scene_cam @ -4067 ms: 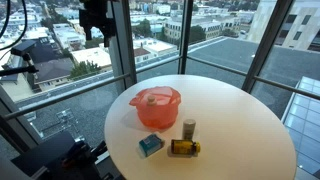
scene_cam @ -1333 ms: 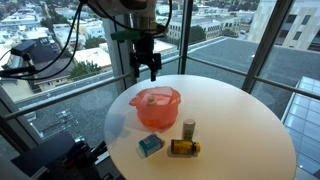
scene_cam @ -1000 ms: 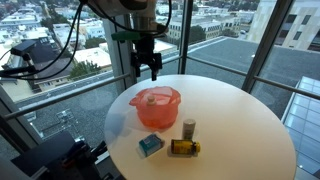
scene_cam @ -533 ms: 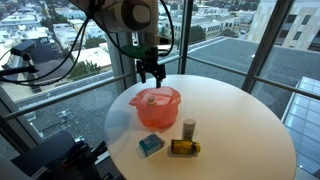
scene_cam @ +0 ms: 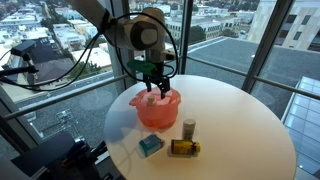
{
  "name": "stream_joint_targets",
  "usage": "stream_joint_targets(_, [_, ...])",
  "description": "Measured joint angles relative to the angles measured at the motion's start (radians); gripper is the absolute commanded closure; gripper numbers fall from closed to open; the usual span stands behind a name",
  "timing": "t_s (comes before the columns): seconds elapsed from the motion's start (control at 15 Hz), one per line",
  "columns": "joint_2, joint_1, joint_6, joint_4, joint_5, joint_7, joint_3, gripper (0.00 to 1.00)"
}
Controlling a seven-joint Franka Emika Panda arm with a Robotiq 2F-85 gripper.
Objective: Remove the white container from the plastic bag.
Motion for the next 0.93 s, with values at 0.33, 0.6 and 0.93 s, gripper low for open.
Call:
stream_joint_targets(0.33, [0.049, -0.015, 0.047, 0.000, 0.063, -0.024, -0.005, 0.00])
stream_joint_targets(0.6, [0.073, -0.015, 0.075, 0.000, 0.096, -0.033, -0.003, 0.00])
stream_joint_targets(0.93, [0.078, -0.014, 0.106, -0.001, 0.101, -0.034, 0.001, 0.00])
